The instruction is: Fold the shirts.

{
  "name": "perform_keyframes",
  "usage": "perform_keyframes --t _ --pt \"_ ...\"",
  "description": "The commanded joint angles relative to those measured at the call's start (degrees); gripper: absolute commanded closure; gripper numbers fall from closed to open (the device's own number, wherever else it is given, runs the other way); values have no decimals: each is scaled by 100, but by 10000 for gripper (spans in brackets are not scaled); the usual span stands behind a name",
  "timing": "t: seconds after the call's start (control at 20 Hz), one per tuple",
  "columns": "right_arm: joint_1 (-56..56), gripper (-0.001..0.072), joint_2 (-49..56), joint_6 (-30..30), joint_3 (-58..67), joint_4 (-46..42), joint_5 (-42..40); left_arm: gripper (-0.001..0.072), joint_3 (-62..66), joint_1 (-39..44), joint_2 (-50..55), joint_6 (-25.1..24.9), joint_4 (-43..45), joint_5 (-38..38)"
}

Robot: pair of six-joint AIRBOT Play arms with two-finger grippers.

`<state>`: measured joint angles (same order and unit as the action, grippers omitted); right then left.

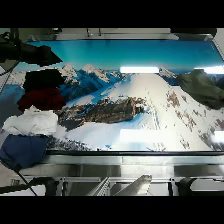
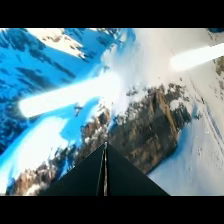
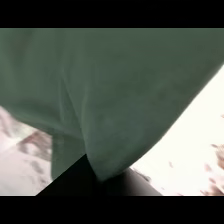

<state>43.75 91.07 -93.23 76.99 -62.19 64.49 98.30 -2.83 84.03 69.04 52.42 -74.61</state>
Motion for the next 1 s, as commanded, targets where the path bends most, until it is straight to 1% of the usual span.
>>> perform_keyframes --t 0.0,0.05,0.15,0.45,0.7,0.95 --pt "409 699 -533 15 -1644 -31 -660 694 -2 293 -4 -2 7 0" --pt "435 698 -723 17 -2074 42 -992 694 -2 356 -4 0 7 -2" --pt "457 698 -1075 17 -2533 22 -1349 694 -2 463 -4 0 7 -4" --pt "739 697 -1816 -11 -2835 -87 -1366 694 -2 577 -4 0 -2 -46" --pt "1073 698 -1891 -24 -3289 -149 -1399 694 -2 577 -4 0 0 -160" --pt "1073 696 -1891 -26 -3447 -76 -1519 694 -2 577 -4 0 -2 -249"
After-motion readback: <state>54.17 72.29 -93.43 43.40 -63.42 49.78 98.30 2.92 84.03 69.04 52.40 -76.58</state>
